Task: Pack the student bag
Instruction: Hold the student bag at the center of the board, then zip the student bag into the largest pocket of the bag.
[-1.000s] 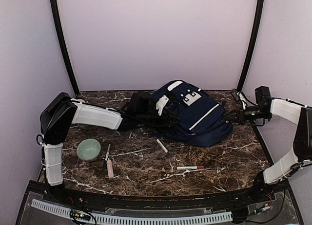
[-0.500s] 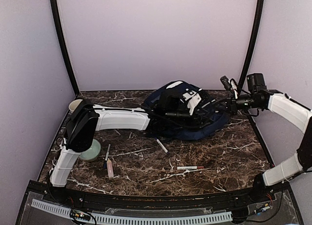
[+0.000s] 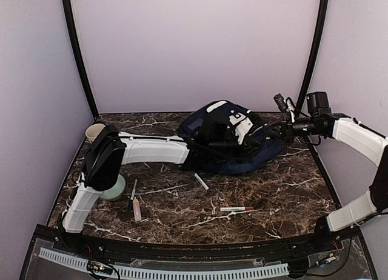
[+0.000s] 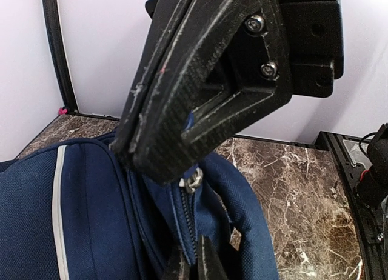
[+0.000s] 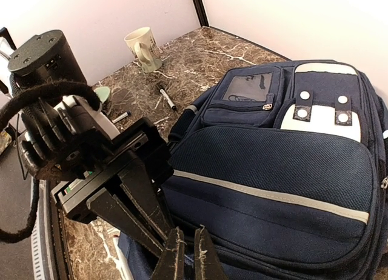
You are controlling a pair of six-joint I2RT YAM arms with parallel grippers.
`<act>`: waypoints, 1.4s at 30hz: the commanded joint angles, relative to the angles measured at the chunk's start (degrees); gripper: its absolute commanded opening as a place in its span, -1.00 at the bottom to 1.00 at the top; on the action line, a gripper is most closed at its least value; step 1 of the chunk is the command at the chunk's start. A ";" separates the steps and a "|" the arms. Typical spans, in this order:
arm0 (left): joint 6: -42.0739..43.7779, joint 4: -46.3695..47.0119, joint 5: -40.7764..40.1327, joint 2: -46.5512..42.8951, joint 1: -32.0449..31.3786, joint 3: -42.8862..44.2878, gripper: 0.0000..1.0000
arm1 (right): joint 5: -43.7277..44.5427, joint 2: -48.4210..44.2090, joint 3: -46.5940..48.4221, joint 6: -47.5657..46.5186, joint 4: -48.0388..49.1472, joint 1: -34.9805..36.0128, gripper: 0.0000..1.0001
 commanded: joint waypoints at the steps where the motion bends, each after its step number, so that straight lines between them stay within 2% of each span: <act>1: 1.50 1.58 -4.88 -5.40 0.65 -2.92 -1.00 | -7.02 -1.06 -0.95 0.25 4.74 -5.37 -1.00; 6: 2.86 1.01 -5.29 -8.91 0.65 -5.92 -1.00 | -10.32 1.67 -1.02 2.10 7.34 -14.07 -1.00; 10: 2.81 0.88 -4.05 -11.04 0.65 -8.36 -1.00 | -11.33 4.46 -2.00 6.73 14.00 -18.10 -1.00; 15: 2.51 1.00 -2.46 -14.28 0.65 -12.29 -1.00 | -13.73 9.46 -2.09 17.68 25.25 -22.51 -1.00; 19: 2.97 0.29 -2.67 -16.04 0.65 -14.28 -1.00 | -16.28 13.00 -2.93 31.77 37.86 -24.90 -1.00; 23: 3.43 -0.01 -3.23 -17.45 0.65 -15.46 -1.00 | -16.15 14.93 -5.32 40.16 47.99 -26.34 -1.00; 31: 6.19 -1.99 -3.29 -19.47 0.65 -16.51 -1.00 | -15.75 19.43 -5.83 47.18 55.56 -29.85 -1.00; 42: 6.75 -2.78 -2.60 -20.06 0.65 -17.22 -1.00 | -14.18 19.50 -5.50 46.11 54.67 -31.49 -1.00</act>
